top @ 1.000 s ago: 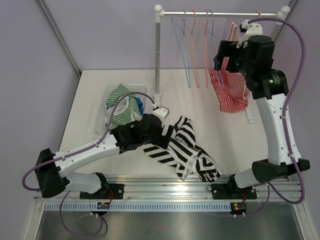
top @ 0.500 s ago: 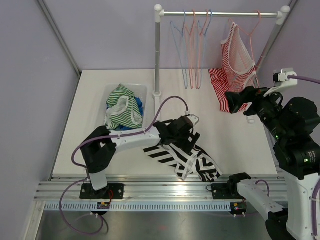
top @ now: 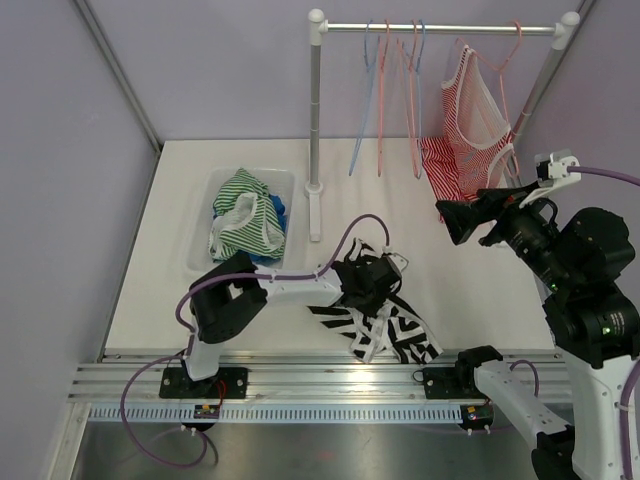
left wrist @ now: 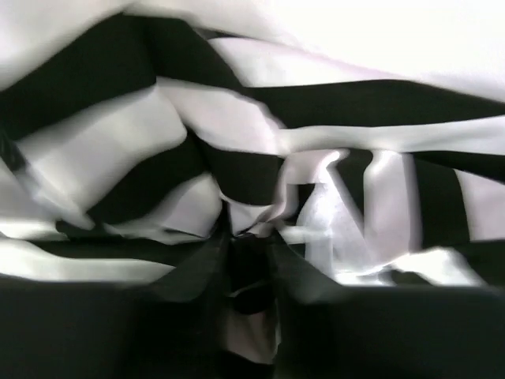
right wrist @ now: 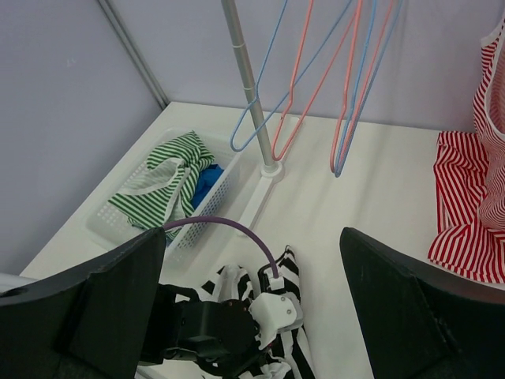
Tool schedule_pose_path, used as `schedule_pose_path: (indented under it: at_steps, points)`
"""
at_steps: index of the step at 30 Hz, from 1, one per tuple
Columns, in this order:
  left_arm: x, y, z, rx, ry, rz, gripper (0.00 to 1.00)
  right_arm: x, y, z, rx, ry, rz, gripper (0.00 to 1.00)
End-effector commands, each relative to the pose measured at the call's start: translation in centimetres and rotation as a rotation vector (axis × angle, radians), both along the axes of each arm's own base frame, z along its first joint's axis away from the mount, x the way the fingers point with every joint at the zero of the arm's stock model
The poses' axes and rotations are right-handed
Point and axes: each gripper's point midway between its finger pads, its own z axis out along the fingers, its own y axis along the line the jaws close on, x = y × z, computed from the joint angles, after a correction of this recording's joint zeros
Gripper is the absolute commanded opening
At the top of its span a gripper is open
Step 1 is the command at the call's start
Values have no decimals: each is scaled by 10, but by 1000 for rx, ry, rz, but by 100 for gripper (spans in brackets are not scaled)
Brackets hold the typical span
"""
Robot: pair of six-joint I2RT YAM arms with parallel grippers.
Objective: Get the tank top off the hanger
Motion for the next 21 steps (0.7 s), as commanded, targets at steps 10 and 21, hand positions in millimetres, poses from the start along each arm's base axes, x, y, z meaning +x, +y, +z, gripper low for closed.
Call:
schedule_pose_path:
  at_steps: [10, 21]
  points:
    - [44, 68, 155, -68, -330, 281, 0, -11, 3, 19, 40, -88, 29, 100]
    - [93, 209, 291, -8, -582, 622, 0, -20, -2, 30, 42, -130, 14, 99]
